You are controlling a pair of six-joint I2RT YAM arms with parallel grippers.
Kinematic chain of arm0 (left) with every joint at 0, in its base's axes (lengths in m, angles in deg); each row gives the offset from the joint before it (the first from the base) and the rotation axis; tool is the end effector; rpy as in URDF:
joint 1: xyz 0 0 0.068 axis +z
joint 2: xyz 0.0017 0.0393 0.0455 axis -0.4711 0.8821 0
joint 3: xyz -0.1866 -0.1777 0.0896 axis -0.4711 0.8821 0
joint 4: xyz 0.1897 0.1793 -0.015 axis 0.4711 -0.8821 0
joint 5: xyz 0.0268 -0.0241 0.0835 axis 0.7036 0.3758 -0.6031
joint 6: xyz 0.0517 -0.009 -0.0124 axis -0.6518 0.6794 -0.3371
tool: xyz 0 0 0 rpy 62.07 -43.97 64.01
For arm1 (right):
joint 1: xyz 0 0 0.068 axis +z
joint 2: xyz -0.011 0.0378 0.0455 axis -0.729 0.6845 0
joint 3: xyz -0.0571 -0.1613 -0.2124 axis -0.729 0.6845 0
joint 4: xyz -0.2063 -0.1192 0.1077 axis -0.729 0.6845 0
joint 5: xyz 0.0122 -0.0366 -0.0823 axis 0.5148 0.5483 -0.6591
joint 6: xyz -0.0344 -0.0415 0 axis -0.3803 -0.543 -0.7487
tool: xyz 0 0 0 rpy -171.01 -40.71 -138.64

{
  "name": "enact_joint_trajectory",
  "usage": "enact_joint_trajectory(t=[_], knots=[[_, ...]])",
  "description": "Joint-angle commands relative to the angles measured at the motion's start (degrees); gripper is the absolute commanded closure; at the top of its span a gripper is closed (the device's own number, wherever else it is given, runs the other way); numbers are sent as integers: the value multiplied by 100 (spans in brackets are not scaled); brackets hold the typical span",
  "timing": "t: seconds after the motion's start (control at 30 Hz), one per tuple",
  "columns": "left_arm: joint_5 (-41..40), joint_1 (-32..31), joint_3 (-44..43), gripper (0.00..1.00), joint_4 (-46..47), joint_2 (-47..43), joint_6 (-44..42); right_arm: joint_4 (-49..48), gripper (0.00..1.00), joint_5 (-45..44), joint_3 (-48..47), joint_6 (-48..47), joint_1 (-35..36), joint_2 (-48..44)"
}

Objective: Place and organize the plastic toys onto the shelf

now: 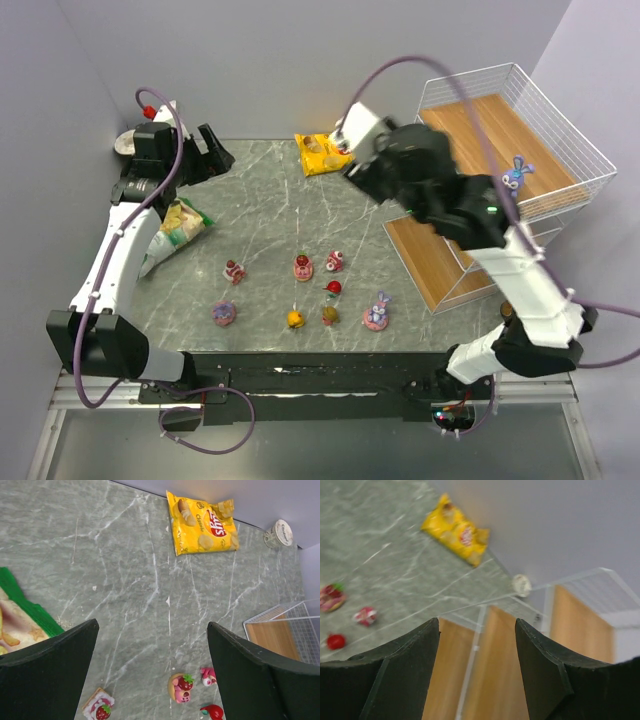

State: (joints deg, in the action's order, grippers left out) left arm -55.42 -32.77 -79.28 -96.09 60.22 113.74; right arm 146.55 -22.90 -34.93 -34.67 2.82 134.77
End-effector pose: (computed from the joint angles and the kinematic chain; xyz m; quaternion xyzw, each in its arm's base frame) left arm 0.3155 -0.0318 0.3970 -0.1131 0.8299 -0.2125 0.5033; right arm 0.1587 0.1605 0.5488 -0.3933 0.6918 -0.0997 0.5973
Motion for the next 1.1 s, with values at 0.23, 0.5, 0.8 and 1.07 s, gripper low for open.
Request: enact_joint_trajectory(t=[0.23,0.5,0.8,1.07], knots=[[-159,36,261,4,53,-396,-117,-292,21,2152,2507,2127,390,-498],[17,36,445,4,132,-431,-55,-1057,11,2436,5195,2999,337,-1131],[166,36,665,4,238,-475,41,-1917,16,2268,6824,3623,-295,-1720],[175,36,700,4,247,-510,77,-2200,22,2787,7221,3553,-814,-1510]])
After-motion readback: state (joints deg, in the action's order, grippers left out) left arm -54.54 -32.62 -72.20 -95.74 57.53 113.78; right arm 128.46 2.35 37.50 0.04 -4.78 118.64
